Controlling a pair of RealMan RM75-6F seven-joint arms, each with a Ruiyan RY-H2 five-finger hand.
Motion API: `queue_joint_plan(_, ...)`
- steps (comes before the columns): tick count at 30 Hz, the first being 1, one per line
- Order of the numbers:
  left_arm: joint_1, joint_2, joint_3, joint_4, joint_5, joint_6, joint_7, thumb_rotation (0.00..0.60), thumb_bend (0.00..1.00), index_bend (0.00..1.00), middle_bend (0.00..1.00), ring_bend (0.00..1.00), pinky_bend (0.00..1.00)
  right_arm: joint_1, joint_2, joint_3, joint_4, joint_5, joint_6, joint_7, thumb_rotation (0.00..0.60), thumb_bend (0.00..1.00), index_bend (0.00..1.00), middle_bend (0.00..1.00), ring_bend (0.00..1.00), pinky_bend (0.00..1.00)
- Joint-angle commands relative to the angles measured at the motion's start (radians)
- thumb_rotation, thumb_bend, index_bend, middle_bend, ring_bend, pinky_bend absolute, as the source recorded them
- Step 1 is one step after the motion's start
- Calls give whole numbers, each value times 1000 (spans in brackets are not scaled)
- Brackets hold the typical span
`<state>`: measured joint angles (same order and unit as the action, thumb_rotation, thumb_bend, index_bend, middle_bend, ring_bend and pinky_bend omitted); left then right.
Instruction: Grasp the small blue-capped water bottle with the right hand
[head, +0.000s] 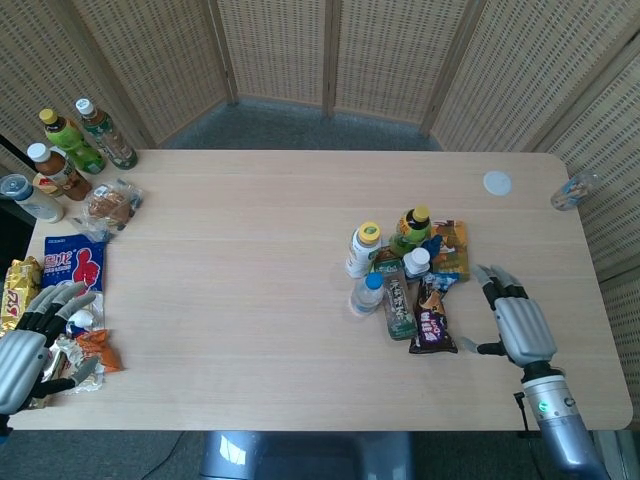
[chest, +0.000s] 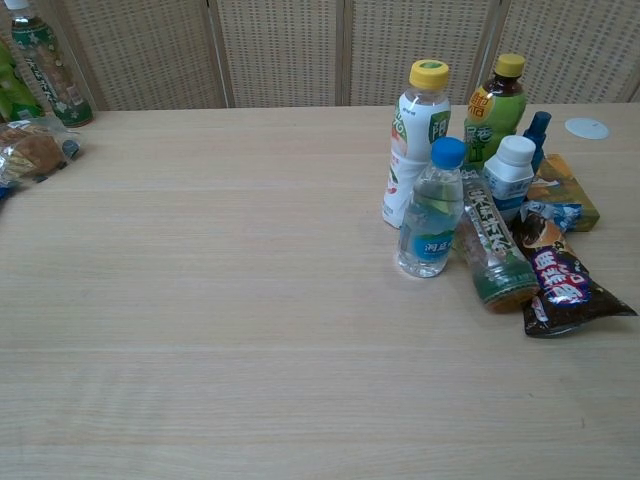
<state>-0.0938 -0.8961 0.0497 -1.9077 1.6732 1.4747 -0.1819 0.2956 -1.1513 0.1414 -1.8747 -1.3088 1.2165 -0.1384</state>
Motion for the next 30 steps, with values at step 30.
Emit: queue_joint_plan(30,-18,36,-3,-26,25,4,-47,600,351,135,55,0,0,136,-141,9,104,12,-203,296,598,50,0,50,0,0)
